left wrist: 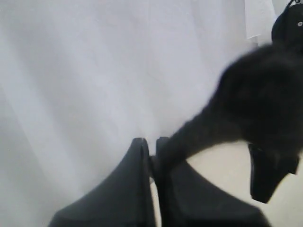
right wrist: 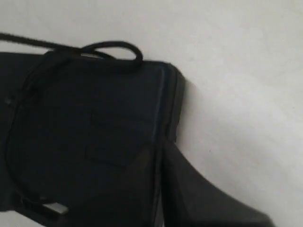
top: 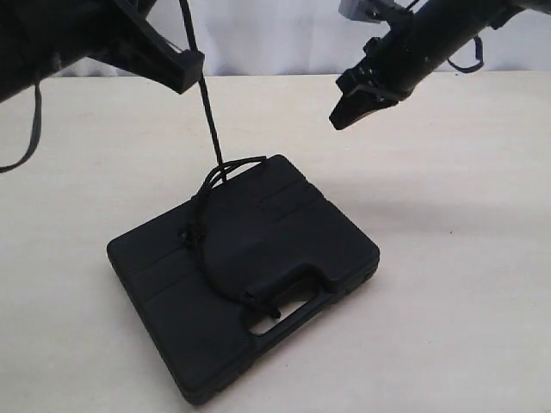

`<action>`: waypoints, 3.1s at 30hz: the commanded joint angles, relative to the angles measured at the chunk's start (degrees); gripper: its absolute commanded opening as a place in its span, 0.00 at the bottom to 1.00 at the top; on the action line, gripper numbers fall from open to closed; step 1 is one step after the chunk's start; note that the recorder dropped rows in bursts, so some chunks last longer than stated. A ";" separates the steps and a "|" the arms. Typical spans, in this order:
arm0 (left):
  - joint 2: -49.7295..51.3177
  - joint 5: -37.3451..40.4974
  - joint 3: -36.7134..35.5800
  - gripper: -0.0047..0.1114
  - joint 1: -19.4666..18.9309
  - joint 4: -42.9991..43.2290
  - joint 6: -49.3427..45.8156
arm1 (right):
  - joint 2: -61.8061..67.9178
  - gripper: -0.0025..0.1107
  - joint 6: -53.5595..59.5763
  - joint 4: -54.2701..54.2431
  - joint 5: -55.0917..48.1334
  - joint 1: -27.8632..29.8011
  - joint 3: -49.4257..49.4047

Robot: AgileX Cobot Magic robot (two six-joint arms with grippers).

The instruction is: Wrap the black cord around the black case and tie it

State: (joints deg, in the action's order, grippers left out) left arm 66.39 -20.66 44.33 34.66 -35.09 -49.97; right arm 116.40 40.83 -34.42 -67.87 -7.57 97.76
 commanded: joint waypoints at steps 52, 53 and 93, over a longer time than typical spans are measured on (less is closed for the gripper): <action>-1.89 -11.32 0.47 0.04 -6.69 -16.05 -30.75 | -13.96 0.06 -55.64 -7.74 52.92 -19.71 -52.68; -1.89 -10.61 0.47 0.04 -10.73 -19.33 -33.34 | -13.96 0.06 -54.35 -7.74 51.70 -16.50 -51.64; 22.18 4.23 -5.92 0.29 -47.97 -37.35 -42.97 | 0.25 0.06 -31.38 1.02 31.50 -2.92 -24.76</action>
State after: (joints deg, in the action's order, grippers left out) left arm 89.79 -18.48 38.26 -13.34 -71.63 -92.94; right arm 117.35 8.83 -34.01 -34.77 -10.69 72.49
